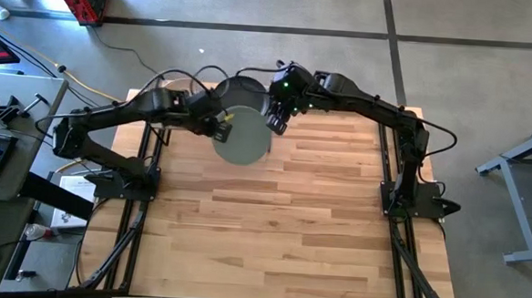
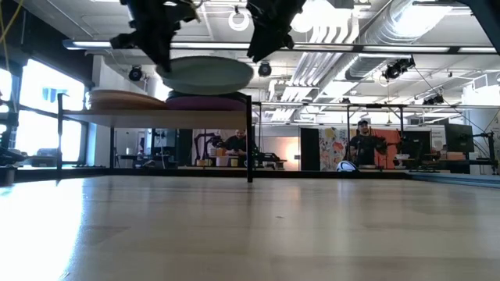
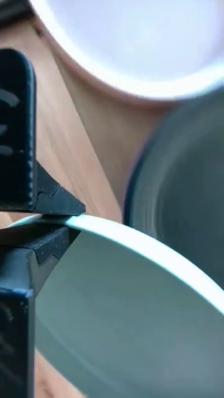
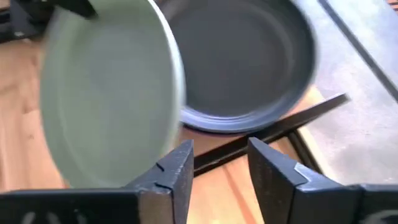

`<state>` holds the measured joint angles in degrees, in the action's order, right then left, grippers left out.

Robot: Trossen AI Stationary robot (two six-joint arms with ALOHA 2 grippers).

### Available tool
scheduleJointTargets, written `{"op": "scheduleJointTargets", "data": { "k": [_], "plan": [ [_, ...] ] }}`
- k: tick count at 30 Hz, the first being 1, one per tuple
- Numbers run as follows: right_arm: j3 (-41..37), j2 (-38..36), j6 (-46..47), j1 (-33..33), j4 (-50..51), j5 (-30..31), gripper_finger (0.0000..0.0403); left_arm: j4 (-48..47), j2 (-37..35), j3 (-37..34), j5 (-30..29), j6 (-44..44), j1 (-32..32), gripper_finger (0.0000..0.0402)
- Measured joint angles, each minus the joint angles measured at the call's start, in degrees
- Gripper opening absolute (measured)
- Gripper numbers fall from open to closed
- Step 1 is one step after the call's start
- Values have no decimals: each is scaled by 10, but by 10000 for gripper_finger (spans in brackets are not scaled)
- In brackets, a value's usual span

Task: Place and stack plates onto a shelf
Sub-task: Stack the light blue plate on top of the gray plate on the shelf

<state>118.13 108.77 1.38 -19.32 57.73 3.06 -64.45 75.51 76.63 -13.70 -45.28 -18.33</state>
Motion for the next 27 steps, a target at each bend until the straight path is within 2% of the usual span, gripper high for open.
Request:
{"op": "scheduleJointTargets", "data": {
  "k": [6, 16, 27],
  "plan": [
    [0, -1, -19, -18, 5, 3, 149, -71, -58, 0, -2, -40, -62, 3],
    [0, -1, -81, -37, 13, 0, 152, -93, -151, 0, 3, -72, -188, 3],
    [0, -1, -109, -39, 13, 0, 152, -116, -176, 0, 67, -102, -314, 3]
  ]
}}
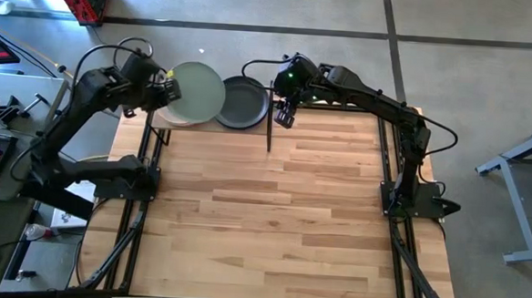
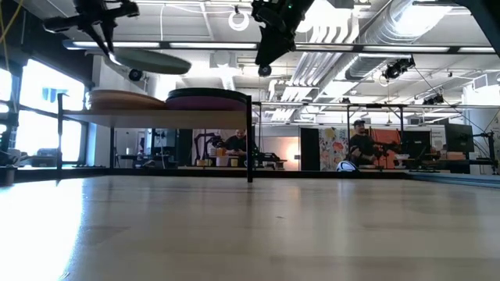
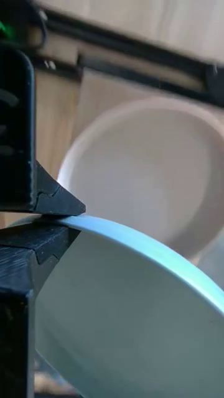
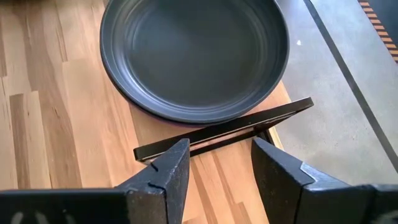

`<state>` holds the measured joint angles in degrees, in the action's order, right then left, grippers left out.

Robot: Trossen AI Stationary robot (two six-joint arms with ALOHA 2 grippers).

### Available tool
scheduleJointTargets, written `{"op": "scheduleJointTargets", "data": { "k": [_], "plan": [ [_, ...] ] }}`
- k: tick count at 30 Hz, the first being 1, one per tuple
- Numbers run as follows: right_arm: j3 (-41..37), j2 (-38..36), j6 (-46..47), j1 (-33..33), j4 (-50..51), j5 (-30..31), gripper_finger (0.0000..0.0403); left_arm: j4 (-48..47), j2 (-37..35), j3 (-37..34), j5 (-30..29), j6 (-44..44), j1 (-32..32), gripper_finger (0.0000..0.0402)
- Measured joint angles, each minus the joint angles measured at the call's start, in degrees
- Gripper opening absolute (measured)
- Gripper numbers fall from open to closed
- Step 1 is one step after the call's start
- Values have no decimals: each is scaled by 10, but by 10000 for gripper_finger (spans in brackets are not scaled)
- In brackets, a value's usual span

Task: Place and stack plates onto a shelf
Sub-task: Stack the light blue plate on top of the gray plate on the shelf

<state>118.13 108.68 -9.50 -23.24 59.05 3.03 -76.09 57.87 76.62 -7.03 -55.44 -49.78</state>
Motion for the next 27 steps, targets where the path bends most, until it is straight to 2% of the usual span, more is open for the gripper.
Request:
{"op": "scheduleJointTargets", "data": {
  "k": [7, 13, 27],
  "plan": [
    [0, 0, 0, 0, 5, 0, 152, -57, 2, 0, -18, 0, -76, 3],
    [0, 0, 0, 0, 13, 0, 152, -76, 11, 0, -33, 11, -111, 3],
    [0, 0, 0, 0, 22, 0, 152, -80, 82, 0, -41, 42, -120, 3]
  ]
}}
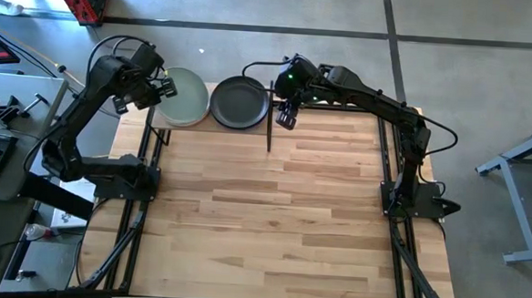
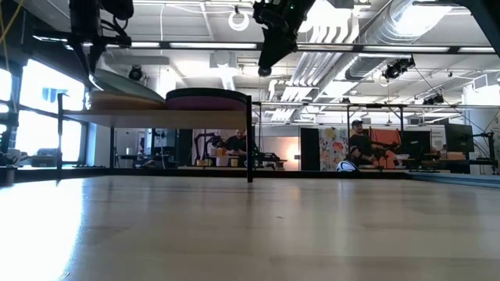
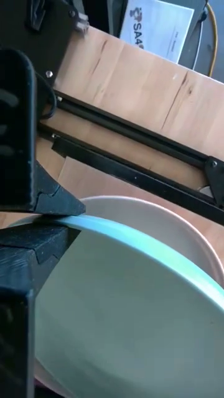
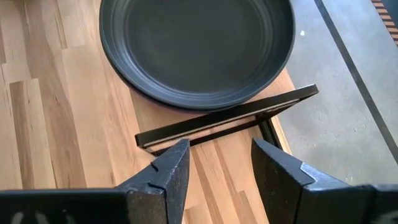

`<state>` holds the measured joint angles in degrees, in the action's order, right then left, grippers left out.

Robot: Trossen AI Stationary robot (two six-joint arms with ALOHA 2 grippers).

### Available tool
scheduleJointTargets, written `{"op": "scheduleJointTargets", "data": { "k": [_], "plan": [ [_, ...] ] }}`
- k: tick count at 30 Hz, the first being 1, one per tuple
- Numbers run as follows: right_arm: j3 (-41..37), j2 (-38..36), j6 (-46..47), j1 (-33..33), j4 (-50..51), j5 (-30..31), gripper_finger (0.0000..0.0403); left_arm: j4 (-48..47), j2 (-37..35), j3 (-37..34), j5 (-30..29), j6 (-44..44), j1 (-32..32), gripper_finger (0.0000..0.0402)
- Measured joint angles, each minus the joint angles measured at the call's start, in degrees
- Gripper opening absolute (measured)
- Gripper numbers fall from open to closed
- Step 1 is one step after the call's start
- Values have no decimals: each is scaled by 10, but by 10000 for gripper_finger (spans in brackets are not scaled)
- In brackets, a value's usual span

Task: Place and stack plates onto a shelf
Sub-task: Stack the light blue plate on top of the gray plate on the shelf

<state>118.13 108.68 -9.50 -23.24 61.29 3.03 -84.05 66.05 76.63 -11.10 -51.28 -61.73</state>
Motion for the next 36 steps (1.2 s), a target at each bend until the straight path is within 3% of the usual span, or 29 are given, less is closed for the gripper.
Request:
{"op": "scheduleJointTargets", "data": {
  "k": [20, 36],
  "plan": [
    [0, 0, 0, 0, 3, 0, 152, 13, 27, 0, 3, 35, 0, 26],
    [0, 0, 0, 0, 14, 0, 152, 12, 27, 0, 14, 43, 0, 109]
  ]
}}
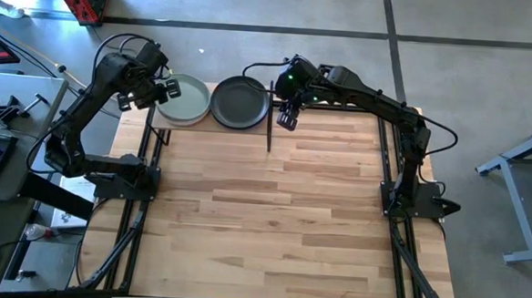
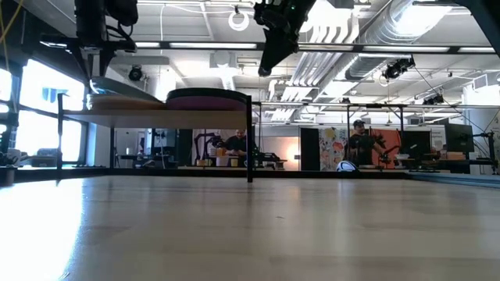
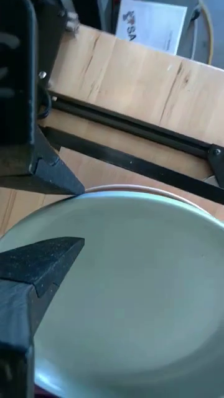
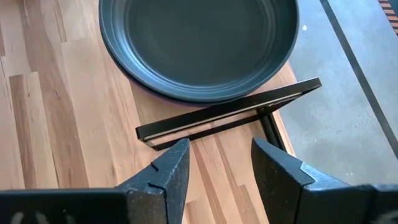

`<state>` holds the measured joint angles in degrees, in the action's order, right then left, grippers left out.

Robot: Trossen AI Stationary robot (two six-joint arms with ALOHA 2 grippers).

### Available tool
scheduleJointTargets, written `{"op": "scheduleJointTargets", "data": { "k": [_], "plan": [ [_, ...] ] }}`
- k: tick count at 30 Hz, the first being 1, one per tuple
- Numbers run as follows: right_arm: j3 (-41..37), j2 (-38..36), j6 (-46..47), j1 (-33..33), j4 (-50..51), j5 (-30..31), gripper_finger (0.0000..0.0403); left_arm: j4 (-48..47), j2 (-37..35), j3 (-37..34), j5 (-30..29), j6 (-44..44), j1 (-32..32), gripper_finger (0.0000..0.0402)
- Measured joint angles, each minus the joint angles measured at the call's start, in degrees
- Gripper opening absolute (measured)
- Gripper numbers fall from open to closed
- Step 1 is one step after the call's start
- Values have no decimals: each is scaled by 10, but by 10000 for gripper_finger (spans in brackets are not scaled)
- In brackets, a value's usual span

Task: Place and stack plates onto a shelf
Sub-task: Stack the light blue plate on top of the gray plate on the shelf

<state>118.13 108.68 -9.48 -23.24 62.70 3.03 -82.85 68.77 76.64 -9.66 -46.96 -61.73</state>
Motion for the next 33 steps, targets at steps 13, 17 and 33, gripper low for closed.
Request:
{"op": "scheduleJointTargets", "data": {
  "k": [13, 17, 33],
  "plan": [
    [0, 0, 0, 0, 8, 0, 152, -3, -2, 16, 45, 13, 0, 118],
    [0, 0, 0, 0, 7, 0, 152, -2, -2, 35, 44, 21, 0, 118],
    [0, 0, 0, 0, 11, 0, 152, -59, -2, 41, 71, 22, 0, 118]
  ]
}}
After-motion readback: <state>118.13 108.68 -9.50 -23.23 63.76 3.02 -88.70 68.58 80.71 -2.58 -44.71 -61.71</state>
